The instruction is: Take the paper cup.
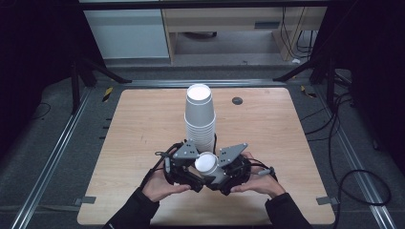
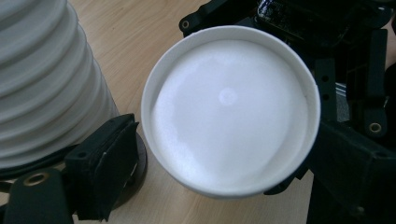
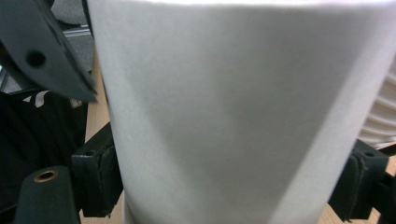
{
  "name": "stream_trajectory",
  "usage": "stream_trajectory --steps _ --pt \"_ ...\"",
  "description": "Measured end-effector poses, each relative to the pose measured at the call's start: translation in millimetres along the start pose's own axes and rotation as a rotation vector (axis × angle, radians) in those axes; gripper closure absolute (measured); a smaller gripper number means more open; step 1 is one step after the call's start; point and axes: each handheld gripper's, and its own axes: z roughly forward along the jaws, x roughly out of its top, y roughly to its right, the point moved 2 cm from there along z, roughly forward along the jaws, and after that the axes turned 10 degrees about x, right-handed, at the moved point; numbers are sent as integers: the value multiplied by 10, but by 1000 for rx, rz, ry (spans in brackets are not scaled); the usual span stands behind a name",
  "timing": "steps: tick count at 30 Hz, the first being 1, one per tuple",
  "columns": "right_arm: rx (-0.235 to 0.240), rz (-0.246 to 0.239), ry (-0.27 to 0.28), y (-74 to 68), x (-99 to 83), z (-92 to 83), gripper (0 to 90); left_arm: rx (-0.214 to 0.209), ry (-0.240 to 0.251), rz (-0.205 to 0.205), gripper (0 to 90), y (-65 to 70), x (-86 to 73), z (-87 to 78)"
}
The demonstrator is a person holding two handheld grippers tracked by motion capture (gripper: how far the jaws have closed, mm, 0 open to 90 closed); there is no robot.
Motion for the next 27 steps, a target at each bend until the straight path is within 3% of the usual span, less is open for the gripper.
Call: stream_trajectory --steps 17,27 --pt "-1 13 2 -1 29 15 154 -23 37 -55 198 10 14 15" --pt "1 17 3 1 56 32 131 -11 47 -51 205 9 1 -16"
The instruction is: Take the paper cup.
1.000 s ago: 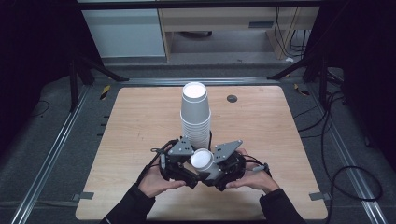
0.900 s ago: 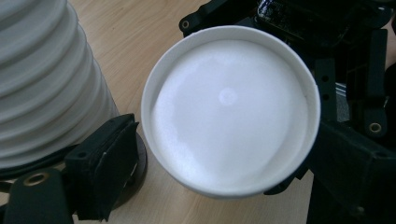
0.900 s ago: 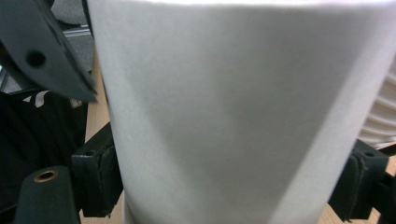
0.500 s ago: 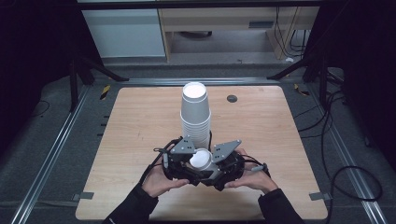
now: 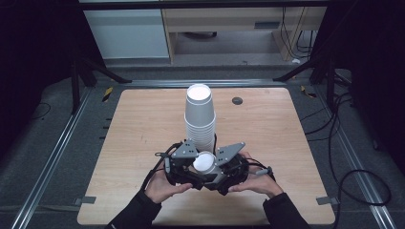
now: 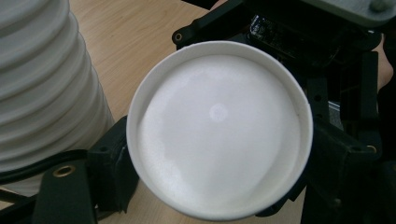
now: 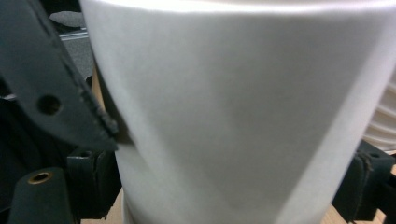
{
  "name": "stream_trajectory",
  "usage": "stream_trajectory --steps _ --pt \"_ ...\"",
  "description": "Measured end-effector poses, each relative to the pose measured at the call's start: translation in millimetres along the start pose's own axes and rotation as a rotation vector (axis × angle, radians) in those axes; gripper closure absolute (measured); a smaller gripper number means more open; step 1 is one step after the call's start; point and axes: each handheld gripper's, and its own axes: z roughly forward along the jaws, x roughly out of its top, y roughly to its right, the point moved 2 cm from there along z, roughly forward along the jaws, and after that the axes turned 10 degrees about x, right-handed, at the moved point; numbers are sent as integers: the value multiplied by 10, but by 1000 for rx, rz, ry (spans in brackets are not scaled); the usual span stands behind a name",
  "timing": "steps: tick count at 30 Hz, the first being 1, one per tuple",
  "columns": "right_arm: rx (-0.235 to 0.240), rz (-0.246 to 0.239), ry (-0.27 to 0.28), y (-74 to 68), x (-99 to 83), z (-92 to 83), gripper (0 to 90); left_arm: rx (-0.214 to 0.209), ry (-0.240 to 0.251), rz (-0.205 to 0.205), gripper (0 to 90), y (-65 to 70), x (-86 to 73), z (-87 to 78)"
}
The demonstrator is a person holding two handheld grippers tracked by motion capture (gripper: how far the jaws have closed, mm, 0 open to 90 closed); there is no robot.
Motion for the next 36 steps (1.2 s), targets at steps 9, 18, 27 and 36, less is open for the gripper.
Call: stream_trajectory --steps 9,18,27,36 --pt "5 19 23 18 3 -23 118 0 14 -2 211 11 3 -12" --pt "9 39 45 22 6 -56 88 5 25 -3 216 7 1 -41" --pt "1 61 38 36 -8 -87 53 20 49 -9 216 -26 -1 -108" --pt "-25 73 81 35 -23 -235 44 32 58 -31 216 -93 -57 -174"
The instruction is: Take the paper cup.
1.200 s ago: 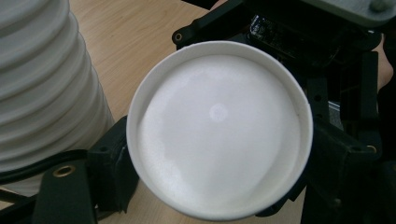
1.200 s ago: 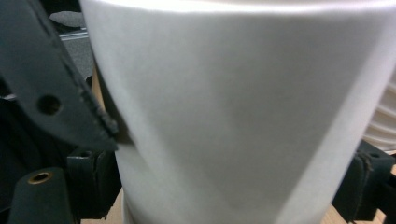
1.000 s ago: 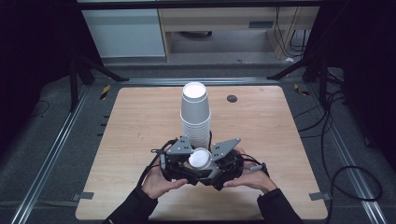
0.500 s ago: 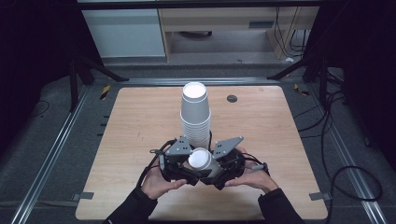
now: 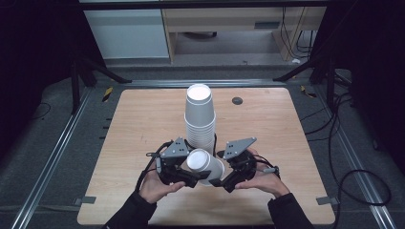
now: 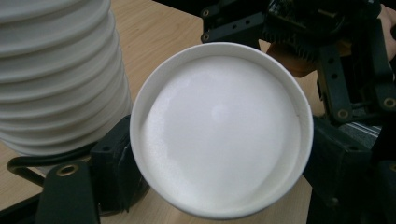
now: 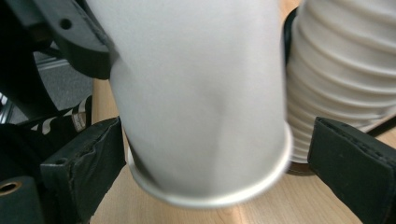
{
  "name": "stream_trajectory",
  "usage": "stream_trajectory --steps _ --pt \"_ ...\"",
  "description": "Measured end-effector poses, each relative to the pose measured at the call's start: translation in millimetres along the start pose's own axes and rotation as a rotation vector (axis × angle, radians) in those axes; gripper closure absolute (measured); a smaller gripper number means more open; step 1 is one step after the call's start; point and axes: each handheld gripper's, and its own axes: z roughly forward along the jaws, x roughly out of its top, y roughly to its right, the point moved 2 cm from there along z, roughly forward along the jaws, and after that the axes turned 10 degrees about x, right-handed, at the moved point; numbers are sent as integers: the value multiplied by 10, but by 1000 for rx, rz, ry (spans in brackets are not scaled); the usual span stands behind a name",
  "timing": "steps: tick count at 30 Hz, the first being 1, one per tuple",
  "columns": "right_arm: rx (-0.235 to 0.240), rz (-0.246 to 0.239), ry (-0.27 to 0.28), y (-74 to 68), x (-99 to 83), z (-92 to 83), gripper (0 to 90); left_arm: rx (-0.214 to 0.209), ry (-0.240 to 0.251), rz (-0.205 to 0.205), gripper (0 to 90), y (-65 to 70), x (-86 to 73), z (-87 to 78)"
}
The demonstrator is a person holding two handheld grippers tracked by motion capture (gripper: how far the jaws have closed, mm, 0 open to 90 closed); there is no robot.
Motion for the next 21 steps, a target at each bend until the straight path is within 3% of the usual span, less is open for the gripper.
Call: stream_trajectory --steps 11,18,21 --pt "-47 33 59 -35 -112 -261 44 12 17 -22 215 -57 -76 -92" --pt "-74 71 83 -41 -232 -317 44 6 58 -48 215 -86 -113 -137" --pt "-67 88 122 -53 -251 -353 45 7 84 -55 215 -96 -114 -152"
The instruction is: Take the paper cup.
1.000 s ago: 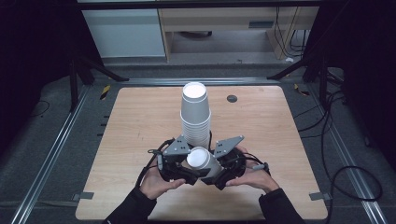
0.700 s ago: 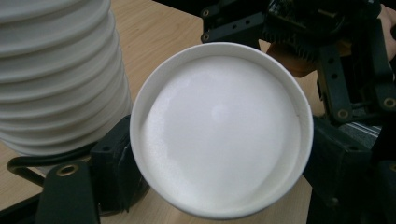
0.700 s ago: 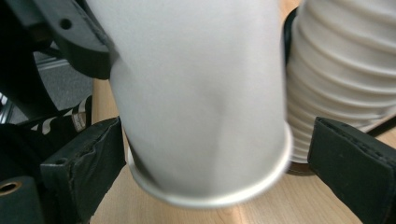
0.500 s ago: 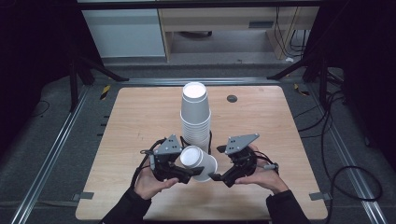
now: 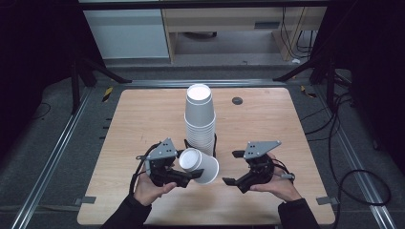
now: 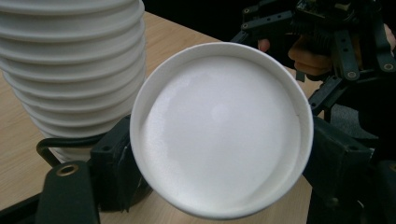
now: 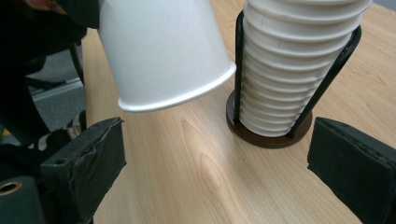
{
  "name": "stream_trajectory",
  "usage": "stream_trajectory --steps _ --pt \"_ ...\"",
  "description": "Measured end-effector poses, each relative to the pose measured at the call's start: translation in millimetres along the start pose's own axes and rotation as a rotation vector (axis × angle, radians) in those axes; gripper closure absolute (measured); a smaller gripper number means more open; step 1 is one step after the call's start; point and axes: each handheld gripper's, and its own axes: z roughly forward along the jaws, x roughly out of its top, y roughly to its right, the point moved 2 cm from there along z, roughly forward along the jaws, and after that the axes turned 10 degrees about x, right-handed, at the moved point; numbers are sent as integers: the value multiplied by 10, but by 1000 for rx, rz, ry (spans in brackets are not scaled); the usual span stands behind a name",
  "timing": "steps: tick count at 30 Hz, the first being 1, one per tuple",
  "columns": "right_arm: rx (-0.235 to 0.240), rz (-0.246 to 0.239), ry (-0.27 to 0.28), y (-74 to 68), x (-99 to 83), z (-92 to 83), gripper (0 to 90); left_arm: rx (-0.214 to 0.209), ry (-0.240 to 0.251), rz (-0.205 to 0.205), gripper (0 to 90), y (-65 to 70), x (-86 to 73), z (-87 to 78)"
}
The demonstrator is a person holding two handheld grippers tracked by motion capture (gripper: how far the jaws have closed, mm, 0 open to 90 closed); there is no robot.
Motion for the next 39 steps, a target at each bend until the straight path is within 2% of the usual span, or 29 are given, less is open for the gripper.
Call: stream_trajectory --steps 3,10,12,13,18,20,25,29,39 --pt "13 2 13 -12 -12 -1 46 -19 26 -18 215 -13 7 -12" --pt "28 -1 0 -20 -25 57 43 -44 48 -21 215 -23 11 26" --pt "32 3 7 -20 -24 60 44 -55 55 -29 215 -23 12 32" --pt "49 10 29 -22 -23 68 45 -59 62 -33 215 -23 13 35" --pt "66 12 32 -27 -26 108 45 -73 83 -42 215 -25 25 42" --pt "73 12 29 -32 -27 142 44 -93 96 -55 215 -25 34 43" --pt "89 14 43 -35 -13 166 43 -103 103 -53 215 4 36 63" --pt "116 21 65 -36 2 174 42 -129 111 -50 215 40 45 83" --pt "164 19 75 -42 24 235 33 -163 136 -41 216 96 77 70"
